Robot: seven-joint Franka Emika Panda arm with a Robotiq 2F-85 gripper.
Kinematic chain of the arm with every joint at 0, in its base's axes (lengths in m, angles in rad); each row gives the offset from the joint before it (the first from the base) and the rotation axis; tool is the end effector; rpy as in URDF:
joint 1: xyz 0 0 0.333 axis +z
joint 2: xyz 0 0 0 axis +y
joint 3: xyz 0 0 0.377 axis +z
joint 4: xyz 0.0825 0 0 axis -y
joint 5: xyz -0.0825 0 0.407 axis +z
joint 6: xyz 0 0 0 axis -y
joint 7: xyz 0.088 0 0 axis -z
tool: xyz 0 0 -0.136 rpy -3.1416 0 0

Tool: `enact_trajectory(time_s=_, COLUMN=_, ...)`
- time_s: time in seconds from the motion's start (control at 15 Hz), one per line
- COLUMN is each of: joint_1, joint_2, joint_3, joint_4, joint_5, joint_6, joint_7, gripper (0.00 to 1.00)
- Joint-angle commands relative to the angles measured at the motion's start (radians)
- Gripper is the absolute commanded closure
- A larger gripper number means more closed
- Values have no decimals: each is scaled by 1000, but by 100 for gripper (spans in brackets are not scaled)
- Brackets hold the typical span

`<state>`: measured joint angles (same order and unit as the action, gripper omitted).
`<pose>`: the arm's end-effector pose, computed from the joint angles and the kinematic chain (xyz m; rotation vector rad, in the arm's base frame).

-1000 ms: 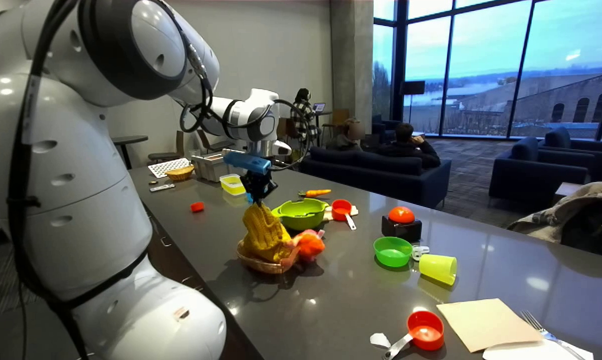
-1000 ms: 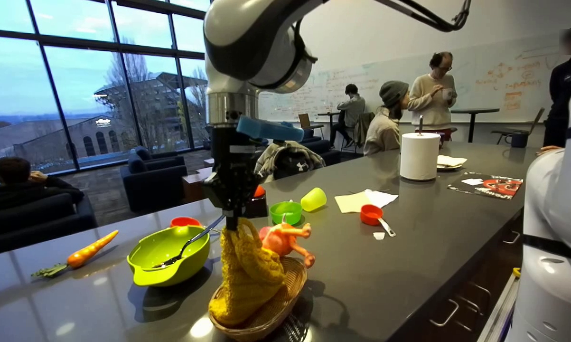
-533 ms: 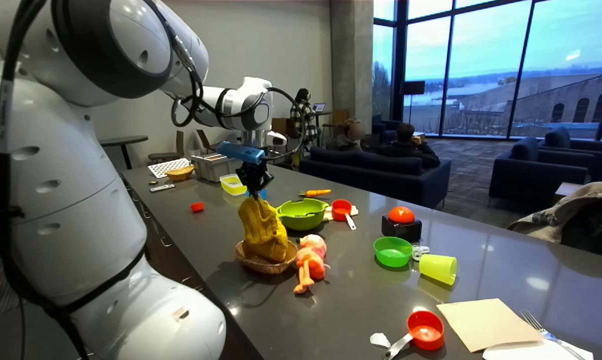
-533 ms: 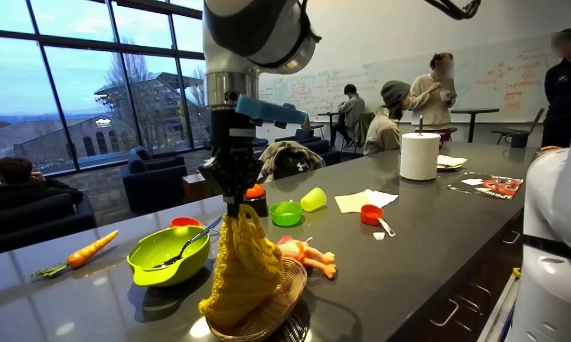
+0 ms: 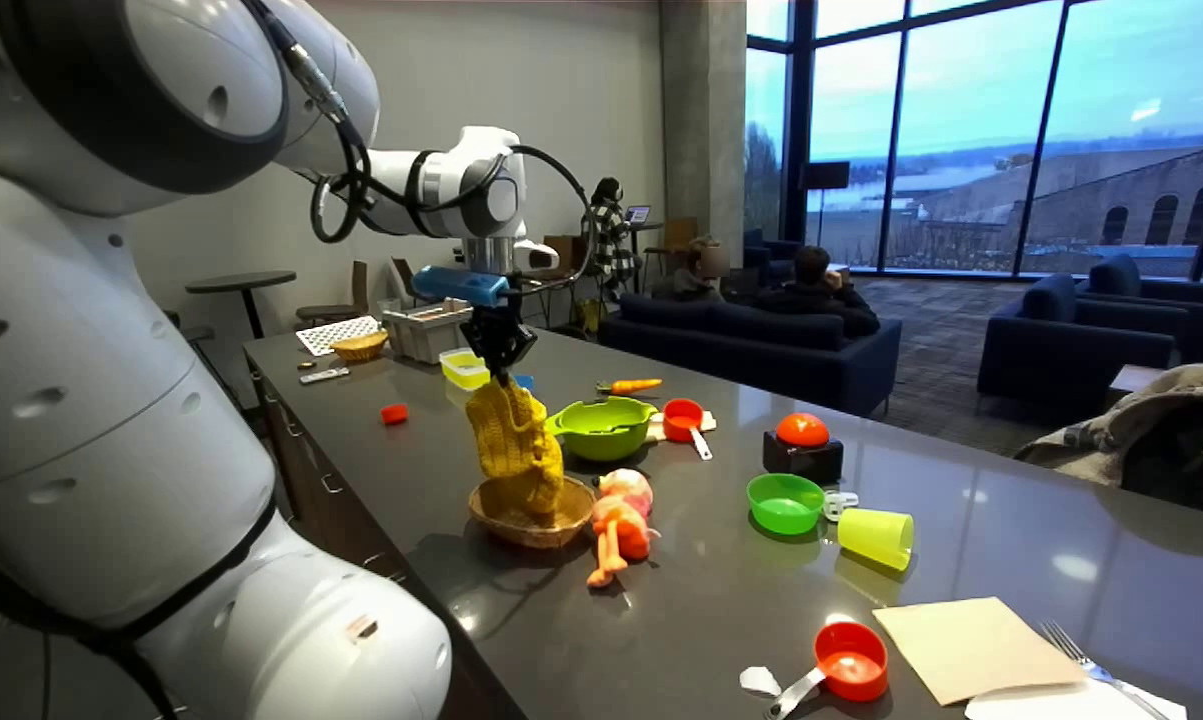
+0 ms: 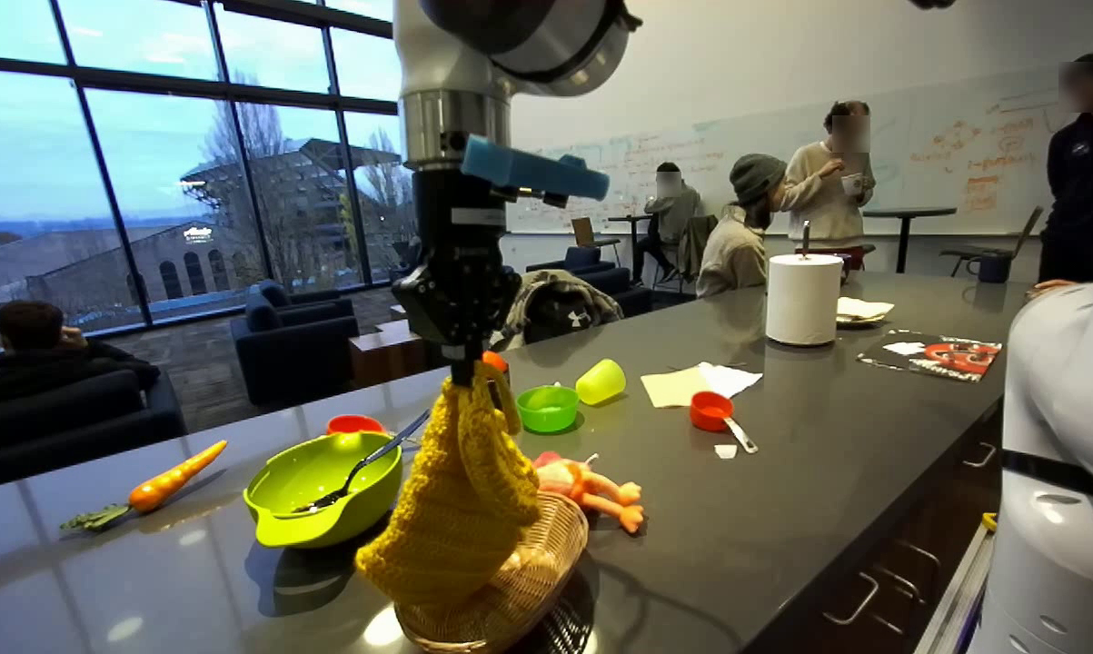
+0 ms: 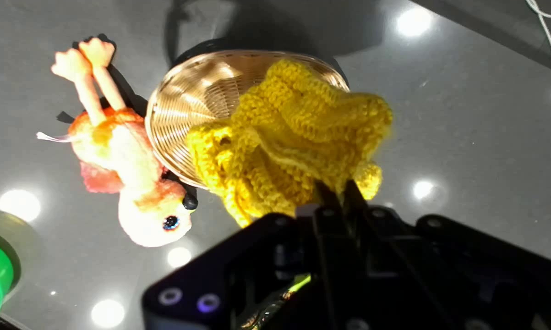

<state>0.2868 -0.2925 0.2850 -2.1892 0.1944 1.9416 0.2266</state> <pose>0.3876 0.2836 0.5279 -3.0070 -0.4050 0.0080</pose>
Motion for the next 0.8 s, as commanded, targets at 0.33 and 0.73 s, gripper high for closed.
enact_trajectory(time_s=0.33, joint_1=-94, joint_2=-294, joint_3=-33, joint_4=-228, joint_5=-10, joint_6=-1, joint_7=161, gripper=98)
enact_trajectory(time_s=0.73, joint_1=-208, joint_2=-533, joint_3=-95, joint_4=-412, joint_5=-6, joint_6=-12, joint_7=230, gripper=98)
